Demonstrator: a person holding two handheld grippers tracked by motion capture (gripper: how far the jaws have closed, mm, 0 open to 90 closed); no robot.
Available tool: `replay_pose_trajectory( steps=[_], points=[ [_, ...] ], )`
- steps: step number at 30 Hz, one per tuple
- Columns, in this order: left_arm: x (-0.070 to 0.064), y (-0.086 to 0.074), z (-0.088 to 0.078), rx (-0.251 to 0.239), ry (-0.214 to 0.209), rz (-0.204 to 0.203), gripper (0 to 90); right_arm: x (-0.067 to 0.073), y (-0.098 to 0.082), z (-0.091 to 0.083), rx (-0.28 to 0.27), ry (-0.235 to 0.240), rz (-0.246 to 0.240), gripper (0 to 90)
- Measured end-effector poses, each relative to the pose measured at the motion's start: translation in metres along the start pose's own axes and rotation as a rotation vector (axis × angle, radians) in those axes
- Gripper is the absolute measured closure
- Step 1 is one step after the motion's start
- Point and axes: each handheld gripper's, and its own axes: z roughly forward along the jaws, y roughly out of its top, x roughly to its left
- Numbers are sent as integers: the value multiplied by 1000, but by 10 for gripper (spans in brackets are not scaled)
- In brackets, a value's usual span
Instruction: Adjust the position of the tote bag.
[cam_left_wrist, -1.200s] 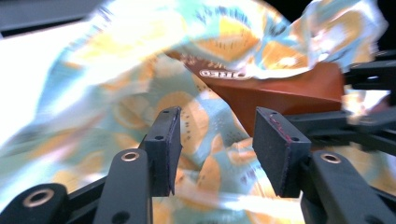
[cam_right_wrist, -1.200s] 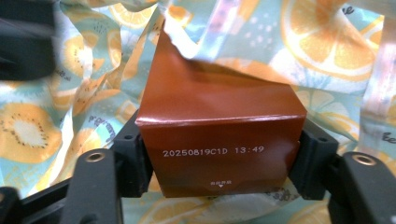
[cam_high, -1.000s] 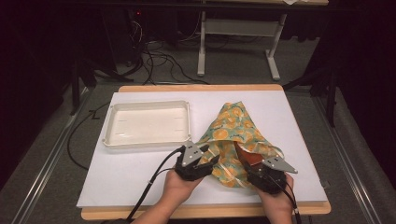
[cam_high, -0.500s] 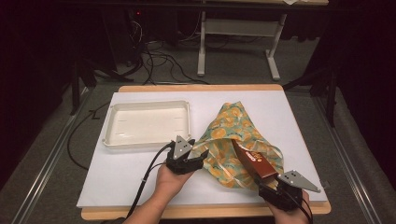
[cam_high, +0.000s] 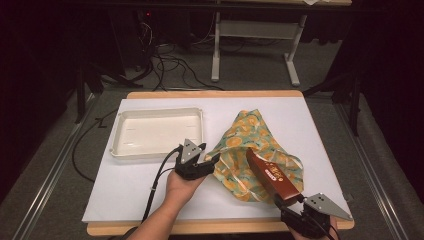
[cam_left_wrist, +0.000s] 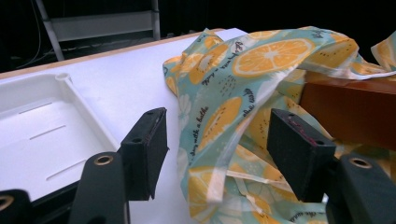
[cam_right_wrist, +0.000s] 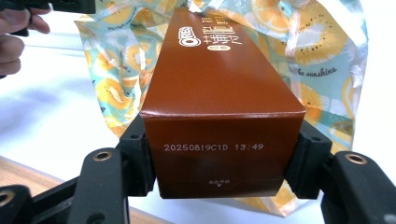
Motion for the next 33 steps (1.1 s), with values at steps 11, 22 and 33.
replay_pose_trajectory(
  steps=[11, 22, 33],
  points=[
    [-5, 1, 11, 14, -22, 1, 397, 4, -1, -13, -29, 1, 2, 395],
    [-3, 0, 12, 18, -2, 9, 416, 13, 7, -22, -79, 28, -9, 396],
    [-3, 0, 13, 27, 6, 17, 430, 14, 13, -31, -120, 43, -7, 396]
  ],
)
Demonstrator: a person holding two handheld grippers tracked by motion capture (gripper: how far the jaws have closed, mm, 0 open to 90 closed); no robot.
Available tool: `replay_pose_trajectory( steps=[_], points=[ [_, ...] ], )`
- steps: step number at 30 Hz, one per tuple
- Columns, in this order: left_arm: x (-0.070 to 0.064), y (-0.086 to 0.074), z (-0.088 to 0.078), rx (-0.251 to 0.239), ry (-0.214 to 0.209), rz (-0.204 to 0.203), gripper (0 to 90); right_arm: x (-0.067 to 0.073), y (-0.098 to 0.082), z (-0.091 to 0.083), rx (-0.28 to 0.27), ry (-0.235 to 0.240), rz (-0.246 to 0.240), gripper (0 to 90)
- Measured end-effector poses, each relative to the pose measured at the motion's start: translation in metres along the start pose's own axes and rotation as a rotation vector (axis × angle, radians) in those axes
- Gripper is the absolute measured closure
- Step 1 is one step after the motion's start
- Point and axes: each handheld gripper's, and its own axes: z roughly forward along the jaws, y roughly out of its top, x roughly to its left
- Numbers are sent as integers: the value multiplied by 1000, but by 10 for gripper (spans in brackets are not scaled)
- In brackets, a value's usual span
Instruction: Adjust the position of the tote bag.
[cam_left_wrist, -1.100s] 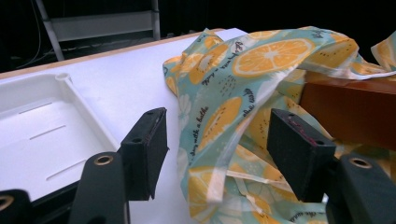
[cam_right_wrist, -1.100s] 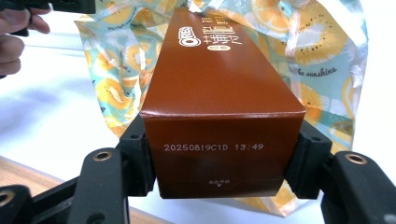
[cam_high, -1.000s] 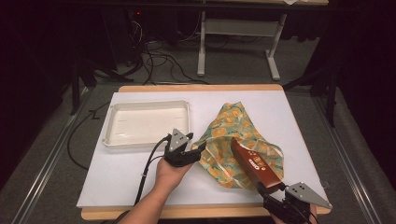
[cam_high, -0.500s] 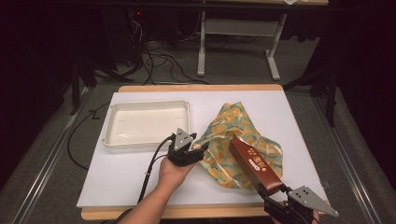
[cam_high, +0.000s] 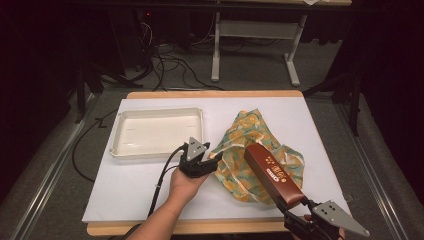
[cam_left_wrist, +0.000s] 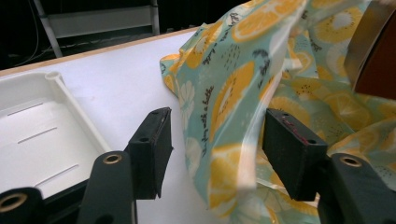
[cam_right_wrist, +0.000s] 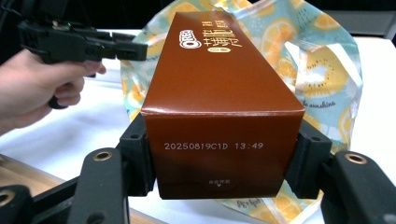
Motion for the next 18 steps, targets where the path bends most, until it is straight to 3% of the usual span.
replay_pose_trajectory(
  steps=[18],
  points=[
    [2, -2, -2, 14, 15, 10, 438, 3, 14, -10, -65, 13, -19, 397]
  ],
)
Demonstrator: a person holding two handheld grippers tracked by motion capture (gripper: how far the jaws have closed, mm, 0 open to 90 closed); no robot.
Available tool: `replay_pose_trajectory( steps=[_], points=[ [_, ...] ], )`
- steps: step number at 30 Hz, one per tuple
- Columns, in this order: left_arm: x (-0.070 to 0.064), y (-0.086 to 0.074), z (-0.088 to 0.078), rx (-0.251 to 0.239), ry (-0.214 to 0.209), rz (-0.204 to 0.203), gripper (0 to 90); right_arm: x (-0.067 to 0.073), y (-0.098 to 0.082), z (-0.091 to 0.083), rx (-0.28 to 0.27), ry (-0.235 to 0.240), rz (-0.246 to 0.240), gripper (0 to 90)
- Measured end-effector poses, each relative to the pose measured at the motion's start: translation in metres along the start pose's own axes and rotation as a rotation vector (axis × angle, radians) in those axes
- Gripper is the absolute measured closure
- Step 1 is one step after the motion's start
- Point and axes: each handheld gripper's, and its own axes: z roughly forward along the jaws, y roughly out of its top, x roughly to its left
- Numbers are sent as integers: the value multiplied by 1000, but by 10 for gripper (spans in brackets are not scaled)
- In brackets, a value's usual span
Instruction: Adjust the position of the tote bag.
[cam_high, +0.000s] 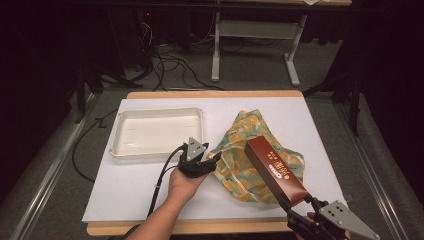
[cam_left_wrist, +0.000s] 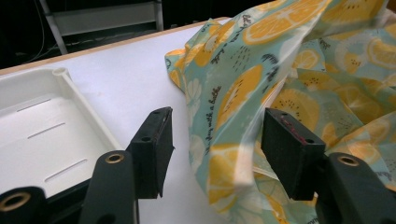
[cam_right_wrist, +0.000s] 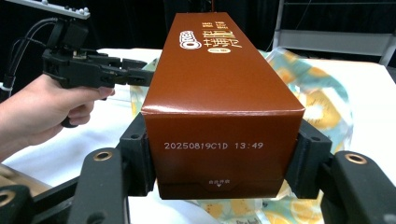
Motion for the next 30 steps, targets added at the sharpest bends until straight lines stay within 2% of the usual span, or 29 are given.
replay_pose_trajectory(
  steps=[6, 11, 16, 19, 20, 25, 30],
  points=[
    [0, -2, -7, -16, -5, -1, 423, 2, 6, 6, -11, 14, -5, 397],
    [6, -4, -18, -26, 2, -12, 416, 2, 13, 13, -26, 25, -12, 396],
    [13, -7, -33, -29, 39, -17, 416, -4, 19, 23, -30, 37, -27, 396],
    [19, -10, -42, -29, 48, -63, 414, -8, 23, 33, -24, 41, -38, 396],
    [20, -11, -45, -29, 56, -67, 412, -9, 25, 36, -18, 43, -41, 396],
    [24, -15, -60, -19, 105, -39, 393, -12, 34, 51, -14, 55, -67, 396],
    [30, -22, -80, 2, 129, -26, 381, -11, 42, 63, -17, 75, -79, 395]
  ],
)
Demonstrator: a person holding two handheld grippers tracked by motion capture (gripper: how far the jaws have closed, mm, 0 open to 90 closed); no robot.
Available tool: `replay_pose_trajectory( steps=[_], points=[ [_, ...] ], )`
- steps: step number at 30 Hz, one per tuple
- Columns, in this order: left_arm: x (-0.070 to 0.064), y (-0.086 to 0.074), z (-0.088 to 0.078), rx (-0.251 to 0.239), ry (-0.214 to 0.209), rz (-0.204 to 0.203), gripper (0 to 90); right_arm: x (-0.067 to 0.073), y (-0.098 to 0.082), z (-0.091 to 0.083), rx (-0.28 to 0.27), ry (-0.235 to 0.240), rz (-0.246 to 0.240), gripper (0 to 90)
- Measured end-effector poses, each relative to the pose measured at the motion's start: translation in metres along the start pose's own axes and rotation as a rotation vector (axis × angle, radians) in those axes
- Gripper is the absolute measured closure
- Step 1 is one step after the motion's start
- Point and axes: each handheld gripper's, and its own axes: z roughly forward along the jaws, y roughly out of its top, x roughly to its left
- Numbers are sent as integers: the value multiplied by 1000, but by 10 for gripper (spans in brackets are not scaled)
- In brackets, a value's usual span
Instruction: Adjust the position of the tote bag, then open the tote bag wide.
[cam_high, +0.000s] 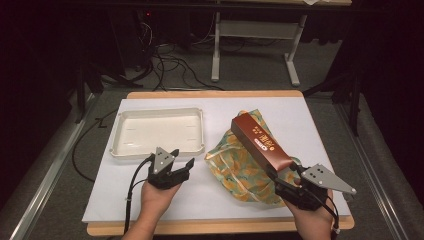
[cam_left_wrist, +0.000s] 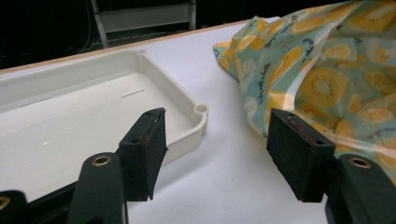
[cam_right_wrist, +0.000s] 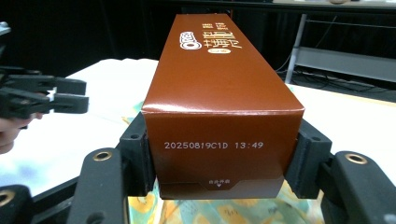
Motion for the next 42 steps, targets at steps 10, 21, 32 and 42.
replay_pose_trajectory(
  steps=[10, 21, 32, 42],
  points=[
    [30, -20, -37, 70, 76, 19, 339, -1, 3, 29, 14, 35, 7, 394],
    [60, -45, -63, 79, 93, -19, 335, 5, 10, 62, 19, 57, 27, 395],
    [61, -51, -65, 64, 73, -25, 342, 26, 18, 81, 18, 78, 29, 395],
    [65, -50, -62, 48, 76, -38, 330, 43, 18, 98, 38, 99, 7, 395]
  ],
)
